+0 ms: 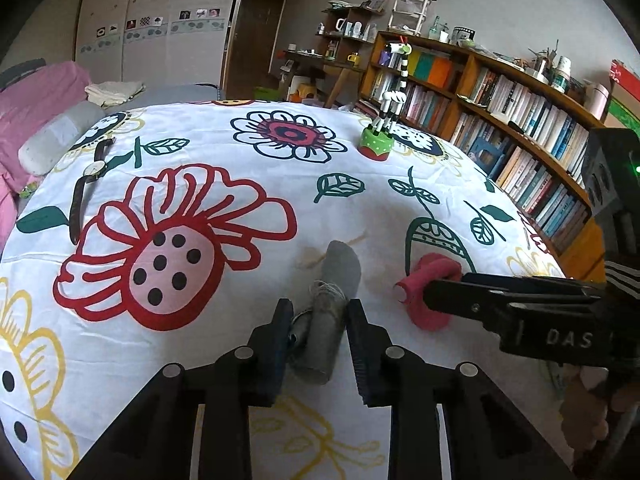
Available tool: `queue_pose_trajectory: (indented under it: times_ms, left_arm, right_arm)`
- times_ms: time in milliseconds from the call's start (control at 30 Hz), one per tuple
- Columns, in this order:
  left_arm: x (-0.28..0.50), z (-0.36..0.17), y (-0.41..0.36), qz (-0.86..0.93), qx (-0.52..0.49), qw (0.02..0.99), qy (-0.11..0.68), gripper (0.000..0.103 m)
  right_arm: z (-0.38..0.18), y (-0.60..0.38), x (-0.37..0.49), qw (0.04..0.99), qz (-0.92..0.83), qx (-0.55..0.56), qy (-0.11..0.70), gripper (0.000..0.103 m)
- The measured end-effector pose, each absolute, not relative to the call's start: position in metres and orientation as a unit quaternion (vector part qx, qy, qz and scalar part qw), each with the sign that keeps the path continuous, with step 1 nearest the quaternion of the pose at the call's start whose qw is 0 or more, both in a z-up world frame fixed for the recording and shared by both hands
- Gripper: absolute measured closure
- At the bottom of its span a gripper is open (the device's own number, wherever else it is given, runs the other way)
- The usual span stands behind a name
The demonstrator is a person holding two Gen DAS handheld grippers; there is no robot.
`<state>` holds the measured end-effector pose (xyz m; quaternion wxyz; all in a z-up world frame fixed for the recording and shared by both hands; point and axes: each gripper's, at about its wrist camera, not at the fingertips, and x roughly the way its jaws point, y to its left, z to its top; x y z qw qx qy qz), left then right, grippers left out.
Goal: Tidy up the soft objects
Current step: 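Lower the left tool onto the grey sock while the right lowers onto the red foam tube, then close the left tool on the grey sock while the right grasps the red foam tube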
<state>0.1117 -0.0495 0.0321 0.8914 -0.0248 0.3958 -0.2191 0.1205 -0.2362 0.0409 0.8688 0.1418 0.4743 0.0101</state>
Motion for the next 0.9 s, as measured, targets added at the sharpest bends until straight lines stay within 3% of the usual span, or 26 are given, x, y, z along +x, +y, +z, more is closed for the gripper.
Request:
queue_pose_trajectory:
  times_ms: [200, 300, 400, 433, 467, 667, 900]
  left_arm:
    - [0.114, 0.028, -0.049, -0.216, -0.029, 0.890, 0.401, 0.073]
    - [0.115, 0.026, -0.049, -0.217, -0.030, 0.888, 0.404, 0.073]
    - [0.116, 0.024, -0.050, -0.218, -0.031, 0.886, 0.407, 0.072]
    - [0.117, 0.023, -0.050, -0.218, -0.032, 0.886, 0.408, 0.071]
    - [0.117, 0.023, -0.050, -0.218, -0.034, 0.886, 0.409, 0.070]
    - [0.118, 0.022, -0.053, -0.221, -0.032, 0.885, 0.408, 0.070]
    - [0.113, 0.026, -0.050, -0.226, -0.036, 0.889, 0.398, 0.077]
  right_arm:
    - [0.028, -0.238, 0.126, 0.869, -0.001, 0.143, 0.473, 0.046]
    - [0.029, -0.237, 0.126, 0.871, 0.003, 0.140, 0.470, 0.057]
    - [0.030, -0.233, 0.124, 0.875, 0.010, 0.132, 0.466, 0.060]
    - [0.031, -0.232, 0.123, 0.876, 0.011, 0.130, 0.464, 0.075]
    - [0.032, -0.231, 0.121, 0.878, 0.012, 0.130, 0.460, 0.077]
    - [0.035, -0.231, 0.112, 0.881, 0.028, 0.137, 0.453, 0.080]
    - [0.040, -0.231, 0.108, 0.883, 0.030, 0.145, 0.445, 0.083]
